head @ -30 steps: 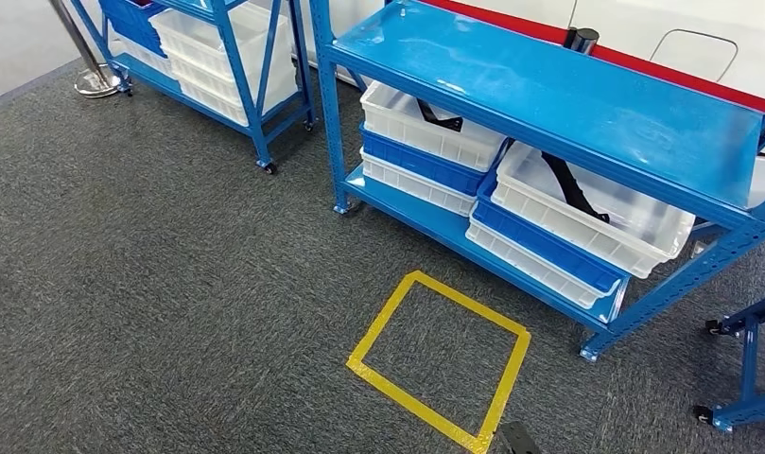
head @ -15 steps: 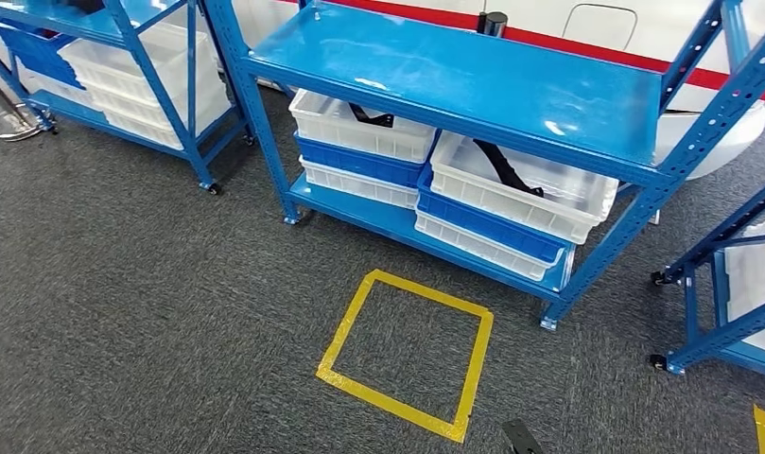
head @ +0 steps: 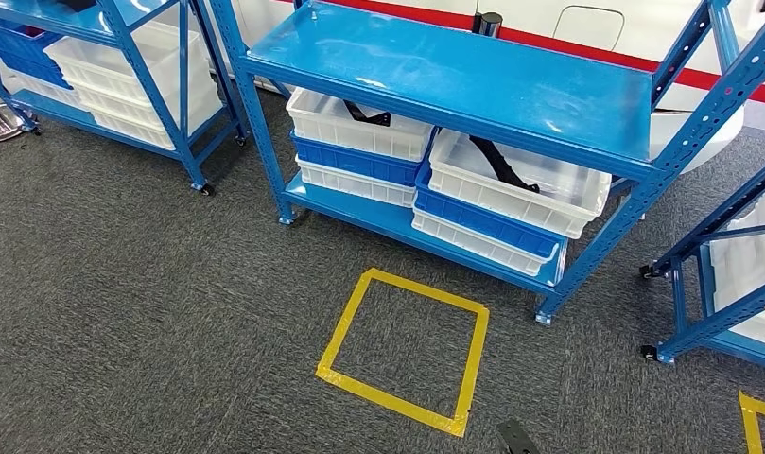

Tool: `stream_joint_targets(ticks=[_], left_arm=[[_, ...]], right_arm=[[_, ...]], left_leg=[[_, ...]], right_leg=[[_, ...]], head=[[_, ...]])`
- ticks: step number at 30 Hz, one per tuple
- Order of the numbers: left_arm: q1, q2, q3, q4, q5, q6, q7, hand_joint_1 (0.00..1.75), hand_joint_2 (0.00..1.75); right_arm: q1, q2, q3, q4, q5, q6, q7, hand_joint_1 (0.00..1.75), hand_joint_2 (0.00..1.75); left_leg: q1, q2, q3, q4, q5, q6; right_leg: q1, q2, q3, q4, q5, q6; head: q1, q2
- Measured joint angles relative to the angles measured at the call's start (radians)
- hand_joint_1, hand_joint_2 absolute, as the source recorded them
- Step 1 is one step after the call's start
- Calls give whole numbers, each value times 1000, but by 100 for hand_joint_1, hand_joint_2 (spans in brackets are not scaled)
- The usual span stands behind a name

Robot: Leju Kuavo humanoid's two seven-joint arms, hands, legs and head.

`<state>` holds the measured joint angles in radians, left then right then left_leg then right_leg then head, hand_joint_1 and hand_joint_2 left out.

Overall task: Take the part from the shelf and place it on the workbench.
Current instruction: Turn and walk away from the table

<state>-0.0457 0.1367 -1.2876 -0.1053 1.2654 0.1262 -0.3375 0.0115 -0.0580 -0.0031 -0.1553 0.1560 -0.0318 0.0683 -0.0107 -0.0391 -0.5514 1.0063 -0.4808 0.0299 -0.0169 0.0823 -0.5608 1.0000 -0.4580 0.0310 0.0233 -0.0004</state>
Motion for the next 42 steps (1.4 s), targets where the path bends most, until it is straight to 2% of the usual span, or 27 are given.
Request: stream_joint_targets(ticks=[6, 9, 10, 11, 12, 13, 15, 16, 17, 19, 20, 21, 22, 24, 26, 27, 29, 30, 31, 32, 33, 34, 35, 36, 37, 40, 42], left_arm=[[0, 0, -1, 0, 0, 7, 0, 0, 0], [-2, 1, -1, 0, 0, 8, -1, 0, 0], [-2, 0, -1, 0, 0, 9, -1, 0, 0], [-3, -1, -1, 0, 0, 10, -1, 0, 0], [-2, -2, -1, 0, 0, 12, -2, 0, 0], [-1, -2, -1, 0, 0, 14, -2, 0, 0], [1, -4, -1, 0, 0, 17, -2, 0, 0], [1, -5, -1, 0, 0, 19, -2, 0, 0], [2, -6, -1, 0, 0, 21, -2, 0, 0], [2, -7, -1, 0, 1, 24, -1, 0, 0], [2, -4, -1, 1, 1, 26, -1, 0, 0], [2, -1, -1, 1, 1, 27, -1, 0, 0], [2, 1, -1, 1, 2, 28, -1, 0, 0], [2, 1, -1, 0, 3, 28, -1, 0, 0], [2, 0, -1, 0, 3, 28, 0, 0, 0], [1, -1, -1, 0, 3, 28, 0, 0, 0], [2, -2, -1, 0, 3, 28, 0, 0, 0], [3, -3, -1, 0, 3, 28, 0, 0, 0], [4, -3, -1, 0, 3, 29, 0, 0, 0], [6, -4, -1, 0, 3, 29, 0, 0, 0], [7, -4, -1, 0, 3, 29, 0, 0, 0], [7, -3, -1, 0, 3, 29, 0, 0, 0], [7, -2, -1, 1, 3, 29, 0, 0, 0], [7, 0, -1, 1, 3, 30, 0, 0, 0], [7, 1, -1, 1, 3, 30, 0, 0, 0], [7, 1, -1, 2, 4, 33, 0, 0, 0], [6, 0, -1, 2, 5, 33, 0, 0, 0]], right_arm=[[0, 1, 1, 0, 1, 1, 0, 0, 0], [1, 1, 1, 0, 2, 2, 0, 0, 0], [1, 1, 2, 0, 3, 2, 1, 0, 0], [-1, 1, 2, 0, 3, 2, 1, 0, 0], [-3, 1, 2, 0, 4, 3, 1, 0, 0], [-5, 1, 2, 0, 4, 3, 2, 0, 0], [-5, 1, 3, 0, 4, 2, 2, 0, 0], [-4, 0, 3, 0, 4, 2, 3, 0, 0], [-3, 0, 4, 0, 4, 2, 3, 0, 0], [-3, 0, 4, 0, 5, 2, 3, 0, 0], [-4, 3, 4, 0, 5, 2, 3, 0, 0], [-5, 6, 5, 0, 6, 1, 3, 0, 0], [-6, 7, 5, 0, 7, 1, 3, 0, 0], [-5, 7, 6, 0, 8, 1, 3, 0, 0], [-3, 8, 6, 0, 9, 1, 3, 0, 0], [-3, 7, 6, 0, 9, 1, 3, 0, 0], [-3, 7, 6, 0, 9, 1, 3, 0, 0], [-3, 6, 6, 0, 9, 1, 3, 0, 0], [-3, 6, 6, 0, 10, 1, 3, 0, 0], [-2, 5, 6, 0, 10, 1, 3, 0, 0], [-3, 5, 6, 0, 10, 1, 3, 0, 0], [-3, 6, 6, 0, 10, 1, 3, 0, 0], [-4, 8, 6, 0, 11, 1, 3, 0, 0], [-4, 10, 6, 0, 12, 0, 3, 0, 0], [-4, 11, 6, 0, 13, 0, 3, 0, 0], [-4, 10, 6, 0, 14, 0, 3, 0, 0], [-5, 10, 8, 0, 15, 0, 3, 0, 0]], left_leg=[[1, 0, 0, 0, 0, 1], [5, 4, 6, -11, 6, 15], [8, 7, 14, -26, 14, 23], [14, 12, 21, -42, 23, 28], [18, 17, 27, -54, 29, 30], [19, 24, 29, -59, 31, 31], [21, 35, 28, -58, 28, 26], [24, 40, 29, -57, 26, 20], [29, 42, 30, -54, 22, 13], [40, 45, 29, -39, 10, -11], [43, 46, 26, -26, 0, -24], [42, 47, 23, -17, -9, -35], [40, 48, 22, -11, -17, -42], [43, 48, 24, -11, -23, -47], [49, 48, 13, 21, -45, -49], [50, 47, -10, 65, -70, -50], [47, 47, -89, 204, -132, -46], [45, 47, -127, 264, -148, -42], [41, 47, -152, 294, -143, -34], [36, 45, -157, 284, -118, -23], [28, 43, -144, 239, -78, -8], [18, 39, -119, 173, -34, 10], [9, 37, -95, 114, -4, 27], [1, 37, -77, 71, 13, 39], [-5, 39, -68, 50, 16, 46], [-10, 43, -48, 25, 15, 46], [-4, 45, -23, -3, 21, 41]], right_leg=[[0, 0, 0, 0, 1, 1], [-6, 3, 2, -12, 8, 15], [-5, -8, -2, -7, 4, 19], [0, -23, -14, 17, -9, 18], [2, -40, -32, 53, -28, 14], [1, -57, -63, 115, -56, 10], [-7, -67, -117, 225, -94, 14], [-13, -71, -127, 249, -98, 23], [-20, -74, -112, 222, -82, 37], [-35, -83, -45, 100, -38, 71], [-40, -84, -17, 49, -24, 77], [-42, -85, -2, 24, -22, 72], [-42, -83, 1, 24, -28, 60], [-40, -79, 2, 32, -34, 32], [-37, -77, 5, 34, -37, 16], [-34, -77, 7, 34, -38, 11], [-25, -77, 8, 34, -43, 3], [-19, -76, 10, 34, -45, -1], [-12, -74, 13, 34, -48, -5], [-6, -72, 17, 34, -51, -10], [0, -70, 23, 33, -55, -15], [3, -68, 28, 33, -58, -19], [9, -66, 32, 33, -62, -21], [11, -64, 33, 33, -66, -21], [12, -63, 33, 32, -69, -18], [12, -66, 37, 31, -78, -7], [13, -70, 18, 77, -99, -4]], head=[[0, 0], [-1, 0], [0, 0], [1, 0], [2, 0], [4, 0], [4, 0], [4, 0], [4, 0], [5, 0], [8, 0], [9, 0], [9, 0], [2, 0], [-1, 0], [-2, 0], [-3, 0], [-4, 0], [-4, 0], [-4, 0], [-4, 0], [-3, 0], [-3, 0], [-3, 0], [-2, 0], [-3, 0], [-1, 0]])
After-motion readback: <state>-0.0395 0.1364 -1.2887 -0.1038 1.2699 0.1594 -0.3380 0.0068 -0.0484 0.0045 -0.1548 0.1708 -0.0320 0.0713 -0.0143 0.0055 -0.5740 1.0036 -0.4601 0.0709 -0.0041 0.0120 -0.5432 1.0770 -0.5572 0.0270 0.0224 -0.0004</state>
